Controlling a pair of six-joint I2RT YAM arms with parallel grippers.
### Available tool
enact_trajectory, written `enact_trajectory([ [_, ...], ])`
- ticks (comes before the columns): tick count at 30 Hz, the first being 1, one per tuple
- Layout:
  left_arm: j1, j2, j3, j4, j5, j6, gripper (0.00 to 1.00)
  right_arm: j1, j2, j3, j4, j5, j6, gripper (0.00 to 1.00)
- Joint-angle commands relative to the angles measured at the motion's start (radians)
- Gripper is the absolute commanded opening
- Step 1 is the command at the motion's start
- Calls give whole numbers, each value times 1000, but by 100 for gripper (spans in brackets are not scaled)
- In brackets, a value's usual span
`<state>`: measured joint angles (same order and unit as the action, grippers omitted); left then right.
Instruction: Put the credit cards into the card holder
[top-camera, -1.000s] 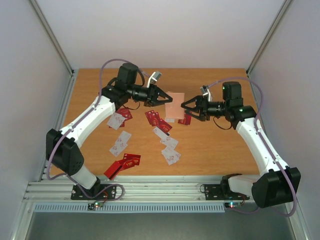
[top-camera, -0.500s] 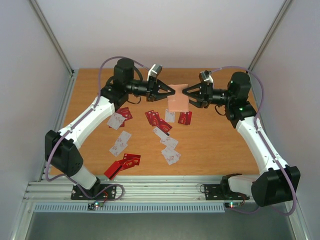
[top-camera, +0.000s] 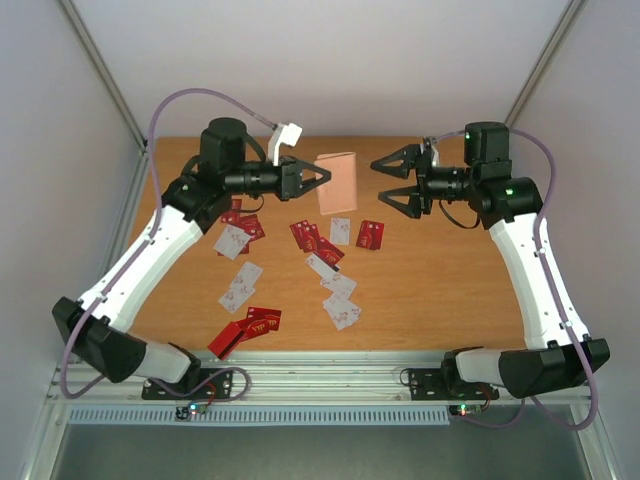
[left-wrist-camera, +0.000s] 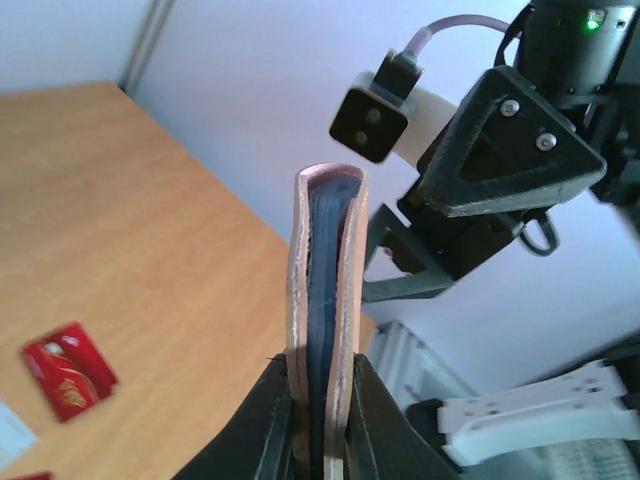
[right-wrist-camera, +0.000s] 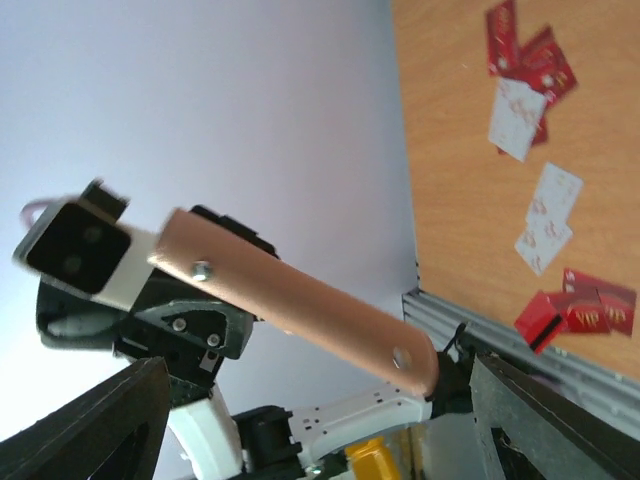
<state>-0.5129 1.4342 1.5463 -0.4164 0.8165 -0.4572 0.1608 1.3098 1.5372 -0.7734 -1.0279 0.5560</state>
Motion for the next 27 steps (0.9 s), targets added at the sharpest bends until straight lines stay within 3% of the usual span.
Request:
enact_trajectory([
  [1,-6,-84,-127,216,-124,266,0,-1,2,-2,-187,52,159,82],
  [9,-36,-200,-395,669,-24,580,0,25,-31,-57,-126,99,449,82],
  [13,-48,-197,-408,670,58,719,0,89,3,-49,-106,105,529,82],
  [21,-58,-197,-393,581,88,964,0,195,57,-24,-1,140,655,76],
  [27,-58,-194,-399,593,52,1036,0,222,69,-25,81,132,706,56],
])
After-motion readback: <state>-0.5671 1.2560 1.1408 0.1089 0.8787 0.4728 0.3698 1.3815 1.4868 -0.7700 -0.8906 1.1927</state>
